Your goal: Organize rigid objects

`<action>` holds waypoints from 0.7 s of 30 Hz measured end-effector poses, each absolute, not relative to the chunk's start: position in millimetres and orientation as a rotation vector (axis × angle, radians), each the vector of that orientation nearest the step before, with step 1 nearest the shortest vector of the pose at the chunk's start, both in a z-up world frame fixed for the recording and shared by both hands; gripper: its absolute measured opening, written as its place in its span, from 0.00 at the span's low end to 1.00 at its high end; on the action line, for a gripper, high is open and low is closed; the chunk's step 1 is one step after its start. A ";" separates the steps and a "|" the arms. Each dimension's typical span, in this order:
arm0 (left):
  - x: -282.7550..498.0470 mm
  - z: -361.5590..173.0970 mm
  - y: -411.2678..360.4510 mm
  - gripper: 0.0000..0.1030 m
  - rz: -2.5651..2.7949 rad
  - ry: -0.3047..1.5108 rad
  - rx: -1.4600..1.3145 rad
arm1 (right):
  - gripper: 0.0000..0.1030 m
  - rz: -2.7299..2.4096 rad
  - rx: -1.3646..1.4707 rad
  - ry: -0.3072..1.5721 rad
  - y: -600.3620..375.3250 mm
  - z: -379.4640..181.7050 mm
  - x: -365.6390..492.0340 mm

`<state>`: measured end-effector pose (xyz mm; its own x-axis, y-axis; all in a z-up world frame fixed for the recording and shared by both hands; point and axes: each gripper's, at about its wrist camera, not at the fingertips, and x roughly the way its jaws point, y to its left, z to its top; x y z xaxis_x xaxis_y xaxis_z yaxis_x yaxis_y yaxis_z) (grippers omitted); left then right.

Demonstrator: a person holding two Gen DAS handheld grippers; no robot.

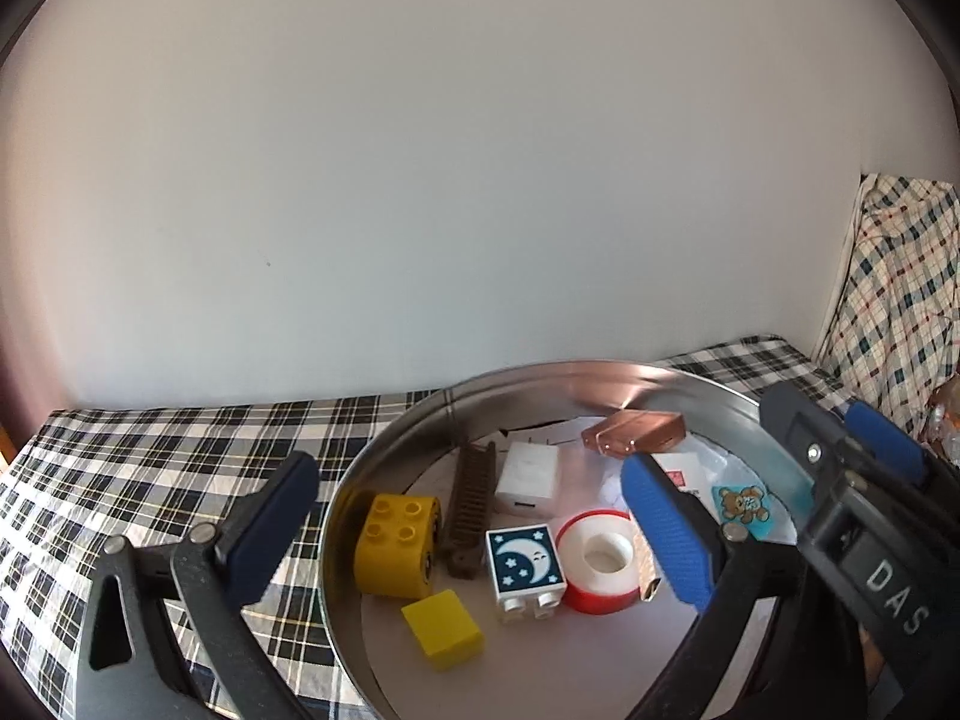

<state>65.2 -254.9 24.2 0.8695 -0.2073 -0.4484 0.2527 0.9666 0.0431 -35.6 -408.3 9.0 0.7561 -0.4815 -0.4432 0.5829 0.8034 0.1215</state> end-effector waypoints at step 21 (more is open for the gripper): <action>33.7 15.1 -247.3 1.00 -0.243 0.292 0.119 | 0.72 -0.634 0.073 0.248 -378.4 11.1 -49.6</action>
<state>33.7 -247.3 15.1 0.9288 -0.2195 -0.2985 0.2537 0.9639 0.0807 -49.6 -378.4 11.1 0.7769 -0.5772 -0.2514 0.5945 0.8040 -0.0086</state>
